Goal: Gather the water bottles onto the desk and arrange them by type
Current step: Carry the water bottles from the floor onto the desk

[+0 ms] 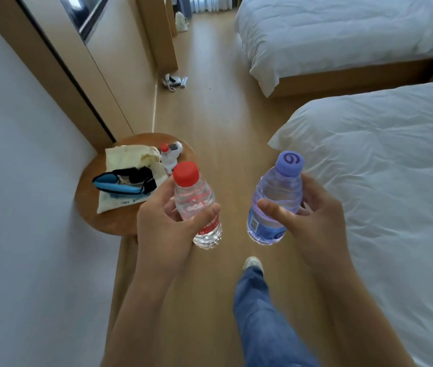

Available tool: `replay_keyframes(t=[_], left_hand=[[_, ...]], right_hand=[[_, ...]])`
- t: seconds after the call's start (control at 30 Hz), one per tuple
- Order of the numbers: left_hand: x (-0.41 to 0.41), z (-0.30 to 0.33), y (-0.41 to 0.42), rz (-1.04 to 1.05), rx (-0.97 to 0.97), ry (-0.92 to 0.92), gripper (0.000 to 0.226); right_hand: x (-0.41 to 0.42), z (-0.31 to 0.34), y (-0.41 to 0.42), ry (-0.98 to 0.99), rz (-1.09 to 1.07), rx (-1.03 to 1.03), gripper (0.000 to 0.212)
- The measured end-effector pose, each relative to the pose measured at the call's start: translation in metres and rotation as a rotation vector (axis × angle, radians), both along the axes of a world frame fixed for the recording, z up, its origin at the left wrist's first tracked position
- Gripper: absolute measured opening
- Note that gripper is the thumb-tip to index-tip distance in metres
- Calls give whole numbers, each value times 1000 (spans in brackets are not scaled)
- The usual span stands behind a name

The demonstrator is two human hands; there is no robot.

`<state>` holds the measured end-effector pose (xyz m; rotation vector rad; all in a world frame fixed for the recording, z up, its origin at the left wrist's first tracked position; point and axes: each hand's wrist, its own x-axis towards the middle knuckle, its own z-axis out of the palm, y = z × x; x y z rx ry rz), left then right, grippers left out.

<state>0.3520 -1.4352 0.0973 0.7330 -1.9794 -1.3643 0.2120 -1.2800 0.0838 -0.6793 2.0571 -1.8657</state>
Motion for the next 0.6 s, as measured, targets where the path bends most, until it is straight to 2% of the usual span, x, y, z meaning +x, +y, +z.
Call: replay_keyframes(t=[0.2, 0.37, 0.6], left_hand=[[-160, 11, -87, 20, 21, -11, 52], [-263, 27, -151, 46, 24, 6, 56], [-394, 13, -252, 46, 94, 42, 52]], right_hand=[[-153, 7, -94, 83, 114, 36, 64], [-258, 17, -158, 71, 111, 24, 62], [-388, 14, -260, 87, 106, 33, 63]])
